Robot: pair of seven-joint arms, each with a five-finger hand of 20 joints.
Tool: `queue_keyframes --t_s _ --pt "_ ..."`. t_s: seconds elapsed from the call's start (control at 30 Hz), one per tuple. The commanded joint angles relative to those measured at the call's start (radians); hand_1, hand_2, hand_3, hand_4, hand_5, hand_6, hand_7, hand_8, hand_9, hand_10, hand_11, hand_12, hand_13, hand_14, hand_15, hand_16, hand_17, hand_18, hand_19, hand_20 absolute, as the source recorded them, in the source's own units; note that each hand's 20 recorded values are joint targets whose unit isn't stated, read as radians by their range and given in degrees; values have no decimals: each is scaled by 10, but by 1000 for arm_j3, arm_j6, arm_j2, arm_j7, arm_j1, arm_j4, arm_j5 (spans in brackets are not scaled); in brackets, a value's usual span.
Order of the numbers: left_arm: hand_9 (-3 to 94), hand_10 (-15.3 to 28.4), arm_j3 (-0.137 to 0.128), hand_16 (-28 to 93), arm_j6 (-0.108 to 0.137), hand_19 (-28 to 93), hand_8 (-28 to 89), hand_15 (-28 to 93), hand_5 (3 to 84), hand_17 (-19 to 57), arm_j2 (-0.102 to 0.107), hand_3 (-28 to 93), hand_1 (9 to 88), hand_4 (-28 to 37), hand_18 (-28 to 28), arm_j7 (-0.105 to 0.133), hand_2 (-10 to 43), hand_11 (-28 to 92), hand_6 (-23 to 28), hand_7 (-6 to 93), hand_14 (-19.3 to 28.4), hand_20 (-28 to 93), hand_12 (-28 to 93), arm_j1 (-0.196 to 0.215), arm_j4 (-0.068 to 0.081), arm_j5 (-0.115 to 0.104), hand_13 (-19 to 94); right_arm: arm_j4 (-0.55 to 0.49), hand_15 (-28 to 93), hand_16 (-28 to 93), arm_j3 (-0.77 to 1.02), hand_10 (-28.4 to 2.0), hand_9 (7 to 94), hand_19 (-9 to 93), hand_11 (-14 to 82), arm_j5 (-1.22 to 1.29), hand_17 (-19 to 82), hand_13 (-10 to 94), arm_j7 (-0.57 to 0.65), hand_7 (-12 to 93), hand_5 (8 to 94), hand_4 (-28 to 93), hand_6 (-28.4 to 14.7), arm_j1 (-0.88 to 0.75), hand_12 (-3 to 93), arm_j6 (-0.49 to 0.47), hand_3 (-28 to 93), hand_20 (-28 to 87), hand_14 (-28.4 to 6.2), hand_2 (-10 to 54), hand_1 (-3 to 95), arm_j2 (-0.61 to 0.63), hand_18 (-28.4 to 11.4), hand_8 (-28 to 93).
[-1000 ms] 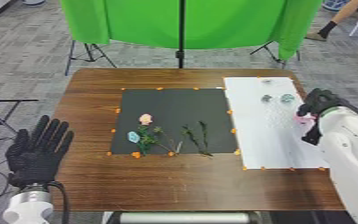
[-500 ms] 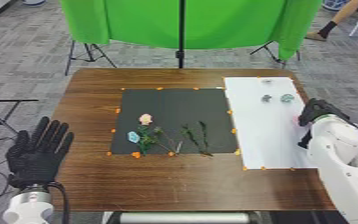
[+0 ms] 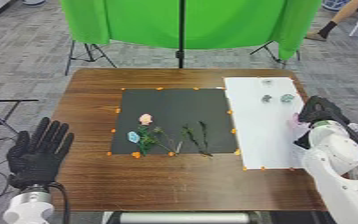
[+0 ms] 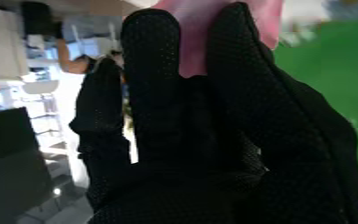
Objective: Arrange flowers
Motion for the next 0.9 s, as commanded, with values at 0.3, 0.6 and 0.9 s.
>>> queue_keyframes --t_s 0.3,0.6,0.9 --pt "415 155 12 -71 13 362 -95 319 465 -73 -8 781 280 -283 141 -18 114 184 95 93 162 120 84 18 4 1 314 -236 499 377 -197 -100 840 844 33 70 324 696 -371 258 840 -283 -8 66 312 98 679 353 -69 -95 611 -65 -209 39" --pt "415 155 30 -70 14 362 -95 318 464 -73 -1 780 280 -283 141 -41 114 184 95 93 161 120 84 -7 13 1 315 -146 493 382 -415 -96 834 837 33 133 318 690 -492 269 833 -283 -5 221 313 28 681 355 -65 -95 608 -229 -205 34" --pt "415 155 40 -70 20 361 -94 319 464 -73 5 780 280 -283 141 -54 114 184 95 93 161 120 84 -25 22 4 315 -49 489 383 -529 -96 830 833 34 72 318 689 -576 278 831 -283 -7 247 312 45 686 358 -64 -95 603 -351 -202 27"
